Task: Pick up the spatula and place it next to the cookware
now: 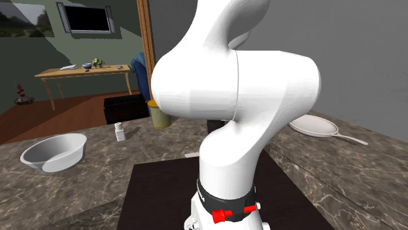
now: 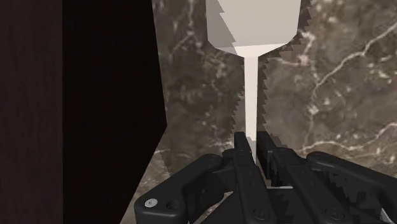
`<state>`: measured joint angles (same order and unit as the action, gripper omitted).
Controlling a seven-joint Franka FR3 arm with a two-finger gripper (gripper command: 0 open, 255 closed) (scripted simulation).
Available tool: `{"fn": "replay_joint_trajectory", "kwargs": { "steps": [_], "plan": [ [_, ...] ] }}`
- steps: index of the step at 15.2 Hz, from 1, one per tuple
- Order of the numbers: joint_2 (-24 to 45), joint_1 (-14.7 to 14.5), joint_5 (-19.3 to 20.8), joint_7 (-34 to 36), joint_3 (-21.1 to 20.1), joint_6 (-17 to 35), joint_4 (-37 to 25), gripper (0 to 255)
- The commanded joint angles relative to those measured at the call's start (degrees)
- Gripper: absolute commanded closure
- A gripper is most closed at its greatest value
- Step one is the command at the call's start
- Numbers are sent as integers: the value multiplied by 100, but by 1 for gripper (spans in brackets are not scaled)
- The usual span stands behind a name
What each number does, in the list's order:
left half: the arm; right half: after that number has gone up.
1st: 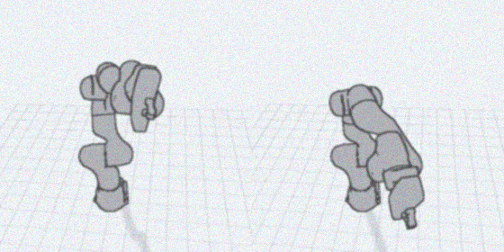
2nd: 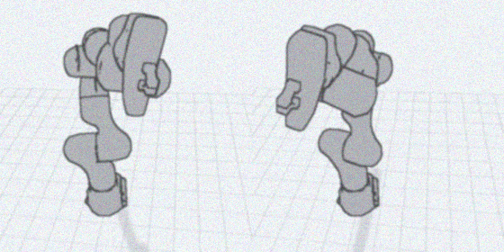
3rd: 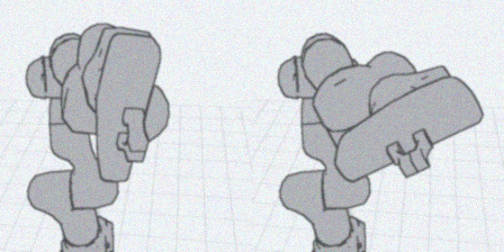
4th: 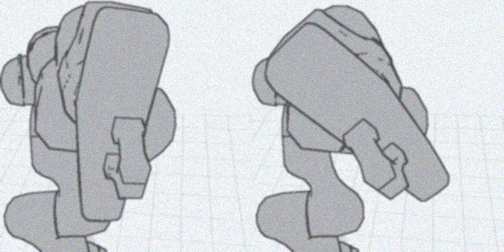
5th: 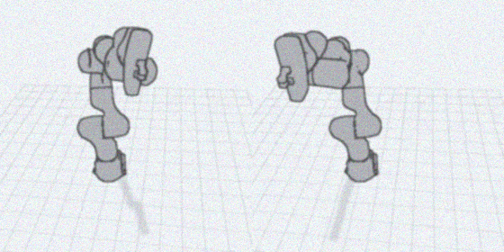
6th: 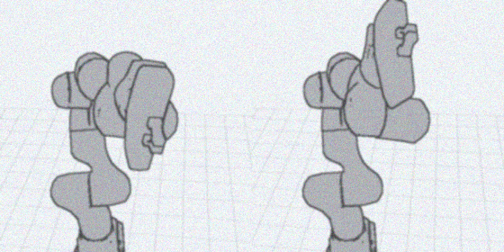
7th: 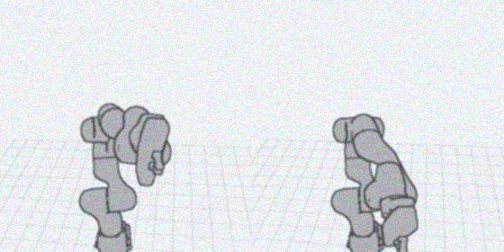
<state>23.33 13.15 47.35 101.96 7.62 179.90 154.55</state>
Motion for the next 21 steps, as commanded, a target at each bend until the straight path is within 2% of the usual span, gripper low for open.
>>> {"fn": "replay_joint_trajectory", "kwargs": {
  "steps": [1,2,5,10,16,19,21],
  "plan": [
    [1,0,0,0,0,0,0,255],
    [0,0,0,0,-1,0,1,255],
    [-374,455,-234,-278,-469,-285,155,255],
    [-983,1208,-942,-937,-1331,-710,411,255],
    [-1726,1911,-2296,-2018,-2323,-1168,680,255],
    [-2110,2048,-3086,-2611,-2649,-1412,775,255],
    [-2364,2037,-3565,-2964,-2755,-1593,816,255]
  ]
}}
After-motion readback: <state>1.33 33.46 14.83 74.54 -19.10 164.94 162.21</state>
